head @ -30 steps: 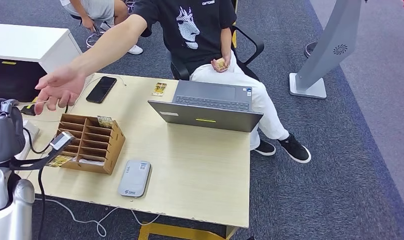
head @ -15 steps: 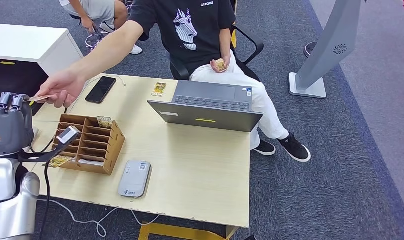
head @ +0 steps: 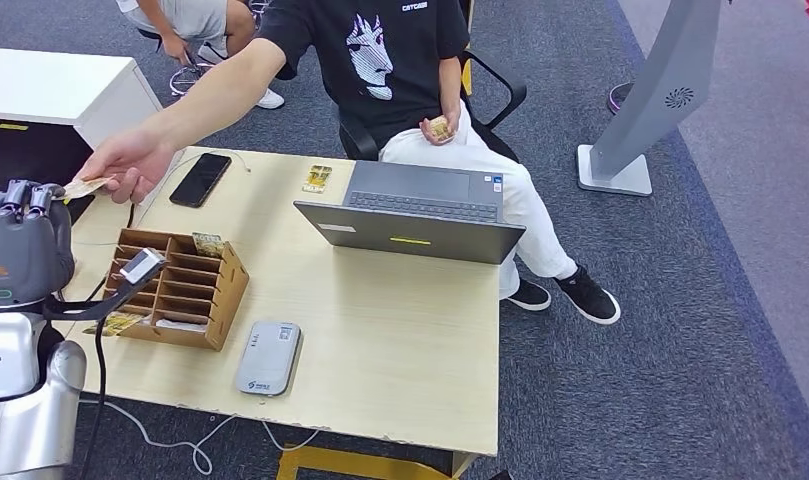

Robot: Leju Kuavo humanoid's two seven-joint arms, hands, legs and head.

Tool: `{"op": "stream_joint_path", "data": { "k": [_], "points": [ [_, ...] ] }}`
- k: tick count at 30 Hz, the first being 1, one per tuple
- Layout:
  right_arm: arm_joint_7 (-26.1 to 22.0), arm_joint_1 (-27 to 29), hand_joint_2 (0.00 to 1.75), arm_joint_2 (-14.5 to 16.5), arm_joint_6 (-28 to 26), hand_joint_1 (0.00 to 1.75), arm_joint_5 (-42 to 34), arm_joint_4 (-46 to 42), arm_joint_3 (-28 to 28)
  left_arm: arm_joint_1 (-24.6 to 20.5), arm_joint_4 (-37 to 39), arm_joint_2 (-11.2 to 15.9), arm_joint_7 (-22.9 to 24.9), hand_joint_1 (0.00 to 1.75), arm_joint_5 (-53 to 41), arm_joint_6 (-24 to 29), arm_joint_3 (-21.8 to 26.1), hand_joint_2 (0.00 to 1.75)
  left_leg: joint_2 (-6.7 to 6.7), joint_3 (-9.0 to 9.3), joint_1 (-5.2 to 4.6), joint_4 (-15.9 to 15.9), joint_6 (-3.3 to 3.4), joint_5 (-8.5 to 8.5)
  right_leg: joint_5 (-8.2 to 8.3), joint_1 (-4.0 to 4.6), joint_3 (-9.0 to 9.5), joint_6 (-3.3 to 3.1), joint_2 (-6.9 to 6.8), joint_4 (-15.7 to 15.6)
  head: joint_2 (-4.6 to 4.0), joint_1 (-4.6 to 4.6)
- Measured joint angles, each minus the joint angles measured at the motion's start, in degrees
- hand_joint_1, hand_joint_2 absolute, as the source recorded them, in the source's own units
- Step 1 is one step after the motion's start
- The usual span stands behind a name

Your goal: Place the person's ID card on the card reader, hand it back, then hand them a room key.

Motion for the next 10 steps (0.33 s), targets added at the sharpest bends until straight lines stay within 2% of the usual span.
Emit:
{"op": "stream_joint_path", "data": {
  "k": [1, 10],
  "points": [
    [0.0, 0.0, 1.75, 0.0, 0.0, 0.00, 0.0, 0.0, 0.0, 0.0, 0.0, -0.1, -0.2, 0.00, 0.2, 0.0, 0.0, 1.75, 0.00, 0.00, 0.00, 0.0, 0.00, 0.00, 0.00, 0.00, 0.00, 0.00, 0.00, 0.0, -0.01, 0.00],
    [0.2, 0.0, 1.75, 0.0, -0.2, 0.00, 0.0, 0.0, 0.0, 0.2, -0.2, -2.3, -3.3, 0.00, 1.8, 0.0, 0.0, 1.75, -0.02, -0.01, 0.00, 0.0, 0.00, 0.00, 0.00, 0.00, 0.02, 0.00, -0.03, 0.0, 0.00, 0.00]
  ]
}}
